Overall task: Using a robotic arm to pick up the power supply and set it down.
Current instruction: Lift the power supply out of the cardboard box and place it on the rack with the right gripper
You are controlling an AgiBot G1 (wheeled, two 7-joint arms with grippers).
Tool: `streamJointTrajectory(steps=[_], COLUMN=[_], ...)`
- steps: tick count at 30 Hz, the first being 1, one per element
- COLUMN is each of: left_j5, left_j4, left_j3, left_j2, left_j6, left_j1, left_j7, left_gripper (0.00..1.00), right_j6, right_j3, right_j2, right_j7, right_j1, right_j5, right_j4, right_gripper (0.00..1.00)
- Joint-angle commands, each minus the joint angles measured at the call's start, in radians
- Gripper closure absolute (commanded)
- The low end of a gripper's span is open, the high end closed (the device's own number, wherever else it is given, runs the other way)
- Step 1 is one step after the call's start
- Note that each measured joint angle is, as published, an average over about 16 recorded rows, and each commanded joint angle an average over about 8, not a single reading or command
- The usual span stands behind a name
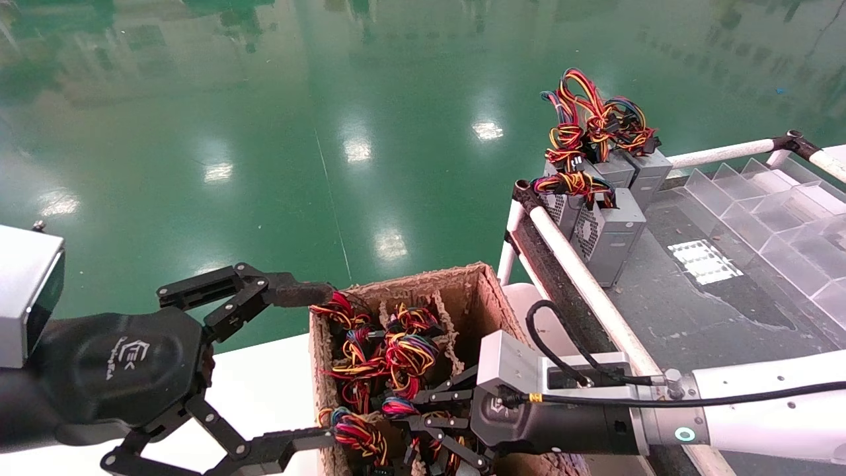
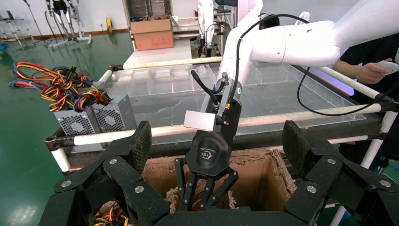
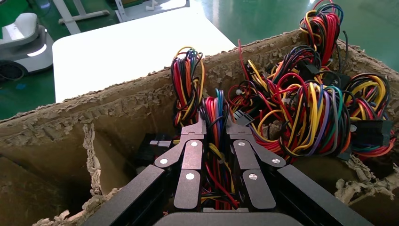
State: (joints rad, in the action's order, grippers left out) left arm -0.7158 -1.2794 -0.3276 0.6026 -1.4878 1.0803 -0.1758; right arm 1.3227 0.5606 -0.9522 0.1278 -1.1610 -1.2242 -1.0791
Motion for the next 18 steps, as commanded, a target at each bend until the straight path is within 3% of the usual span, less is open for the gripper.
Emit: streamJointTrajectory(steps=[1,18], left_j5=[0.0,0.001], left_j4=[0.0,0.0], left_j3=[0.0,-0.001], left_j2=[0.0,0.0], left_j6=[0.0,0.0], left_j1=[0.0,0.0], left_j7=[0.0,0.0], left_gripper=[0.0,0.0], right_j6=[-0.002,-0.023], right_j3=[-0.001,-0.101], right_j2=[0.001,0.119], right_j7=[-0.001,-0.005], right_j1=[0.002,0.078], right_j5=[-0.001,0.13], right_j4=[-0.002,-0.12], right_gripper=[1.0,1.0])
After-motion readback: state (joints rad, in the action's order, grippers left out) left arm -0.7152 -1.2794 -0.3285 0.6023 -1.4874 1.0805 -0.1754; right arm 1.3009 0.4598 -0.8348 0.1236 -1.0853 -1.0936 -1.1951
